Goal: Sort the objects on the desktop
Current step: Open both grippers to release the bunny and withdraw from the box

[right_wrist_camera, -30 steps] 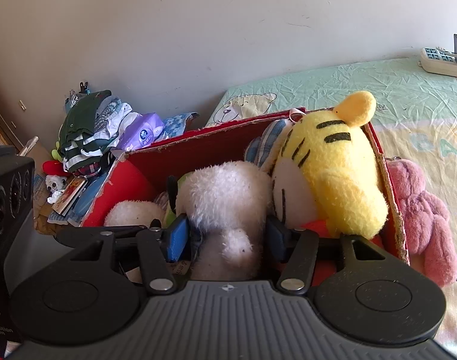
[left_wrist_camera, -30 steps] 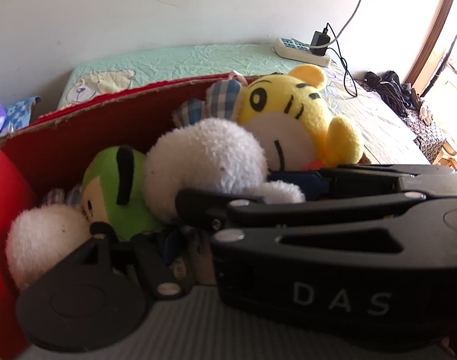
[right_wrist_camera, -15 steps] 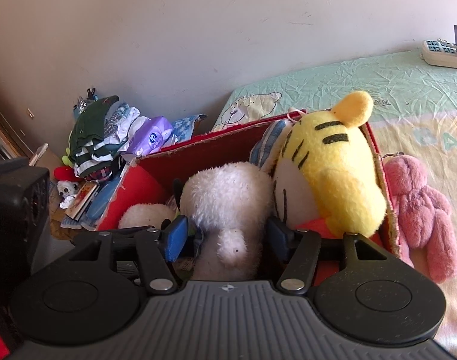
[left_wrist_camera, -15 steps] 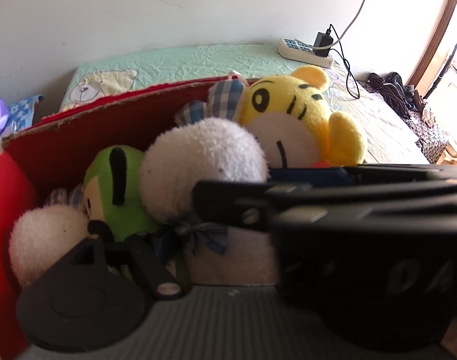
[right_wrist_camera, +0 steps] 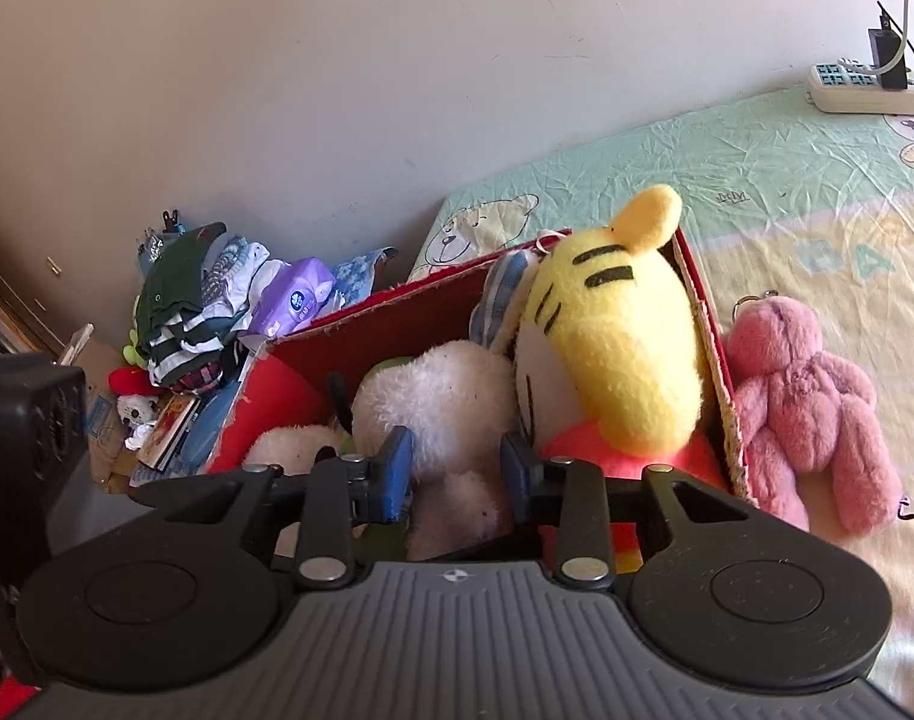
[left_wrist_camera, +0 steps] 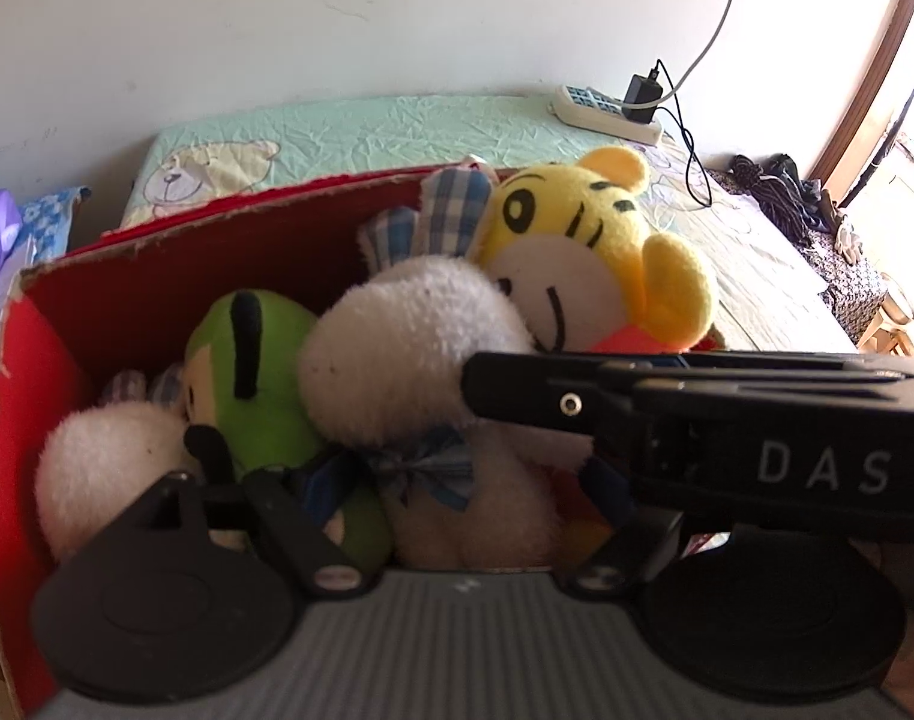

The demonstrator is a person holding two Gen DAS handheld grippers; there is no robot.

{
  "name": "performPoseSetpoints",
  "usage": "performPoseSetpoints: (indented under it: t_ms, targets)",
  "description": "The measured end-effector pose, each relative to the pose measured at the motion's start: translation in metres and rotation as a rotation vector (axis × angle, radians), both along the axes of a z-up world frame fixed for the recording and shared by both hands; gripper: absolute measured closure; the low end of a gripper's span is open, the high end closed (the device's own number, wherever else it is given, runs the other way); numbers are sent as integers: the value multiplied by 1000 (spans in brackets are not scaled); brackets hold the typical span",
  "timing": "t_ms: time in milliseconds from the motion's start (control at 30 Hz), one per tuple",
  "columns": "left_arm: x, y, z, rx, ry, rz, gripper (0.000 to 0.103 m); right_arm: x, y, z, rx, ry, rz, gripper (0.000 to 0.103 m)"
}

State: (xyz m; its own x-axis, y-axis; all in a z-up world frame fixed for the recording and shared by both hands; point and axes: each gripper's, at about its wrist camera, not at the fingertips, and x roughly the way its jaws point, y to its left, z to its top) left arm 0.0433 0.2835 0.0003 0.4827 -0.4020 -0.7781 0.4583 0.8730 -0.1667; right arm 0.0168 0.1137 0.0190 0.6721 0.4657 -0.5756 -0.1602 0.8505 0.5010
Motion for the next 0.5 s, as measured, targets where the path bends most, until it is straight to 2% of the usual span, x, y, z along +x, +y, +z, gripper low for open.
performPoseSetpoints:
  t_ms: [400,500]
  targets:
    - [-1,-5,2,32,-8,-6,17,-2,-3,-2,12,28,0,67]
    - [-3,-5,5,33,-12,-10,14,-4,-6,-1,23,30,-8,67]
